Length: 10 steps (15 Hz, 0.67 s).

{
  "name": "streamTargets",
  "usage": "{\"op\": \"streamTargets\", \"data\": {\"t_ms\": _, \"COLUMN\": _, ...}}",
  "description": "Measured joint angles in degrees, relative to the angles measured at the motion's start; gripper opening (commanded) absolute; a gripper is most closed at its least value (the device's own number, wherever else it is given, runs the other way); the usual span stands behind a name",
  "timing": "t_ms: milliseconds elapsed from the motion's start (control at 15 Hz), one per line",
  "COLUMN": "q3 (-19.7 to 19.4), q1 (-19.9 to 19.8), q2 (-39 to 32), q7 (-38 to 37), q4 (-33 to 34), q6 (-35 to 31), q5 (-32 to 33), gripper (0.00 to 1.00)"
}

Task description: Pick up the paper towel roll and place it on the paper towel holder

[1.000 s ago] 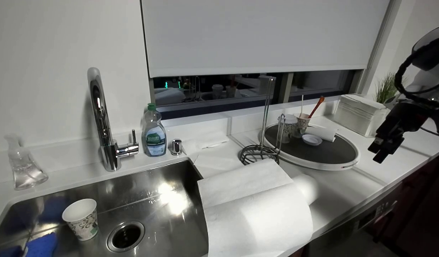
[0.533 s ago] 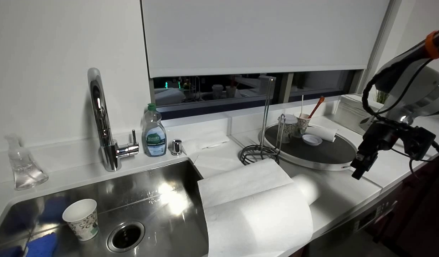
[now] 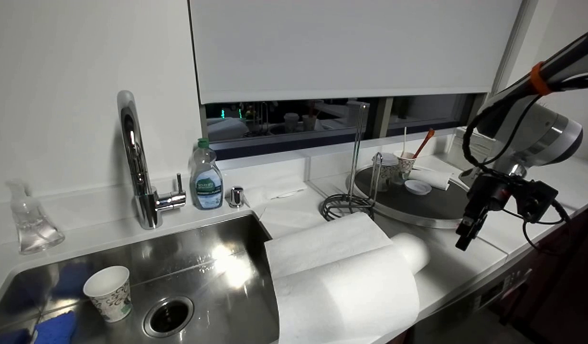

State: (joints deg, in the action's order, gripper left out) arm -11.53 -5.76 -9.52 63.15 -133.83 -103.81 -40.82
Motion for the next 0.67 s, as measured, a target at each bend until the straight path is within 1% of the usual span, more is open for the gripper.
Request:
{"op": "streamTargets", "data": {"t_ms": 200, "q3": 1.87, "q1": -1.41, "q2": -0.51, "q7": 2.82, "q4": 0.04, "q6": 3.08, "q5": -1.16, "gripper": 1.0}}
{"op": "streamTargets", "data": {"t_ms": 333, "q3": 2.57, "q1": -2.04, "q2": -1.31, "q7": 4.11, "q4": 0.19, "q6": 3.47, "q5": -3.32, "gripper": 1.0}}
{"op": "streamTargets", "data": {"t_ms": 467, "q3": 2.79, "q1": -2.43, "q2": -1.94, "q7": 4.19, "q4": 0.32, "q6": 2.02, "q5": -7.05, "gripper": 1.0}}
{"op": "streamTargets", "data": {"t_ms": 533, "q3": 2.86, "q1": -2.46, "q2": -2.12, "q7": 3.85, "q4": 0.32, "q6": 0.27, "q5": -8.34, "gripper": 1.0}}
{"op": "streamTargets", "data": {"t_ms": 667, "q3": 2.94, "q1": -2.47, "q2": -2.17, "q7": 3.77, "q4": 0.35, "q6": -0.09, "q5": -8.37, "gripper": 1.0}}
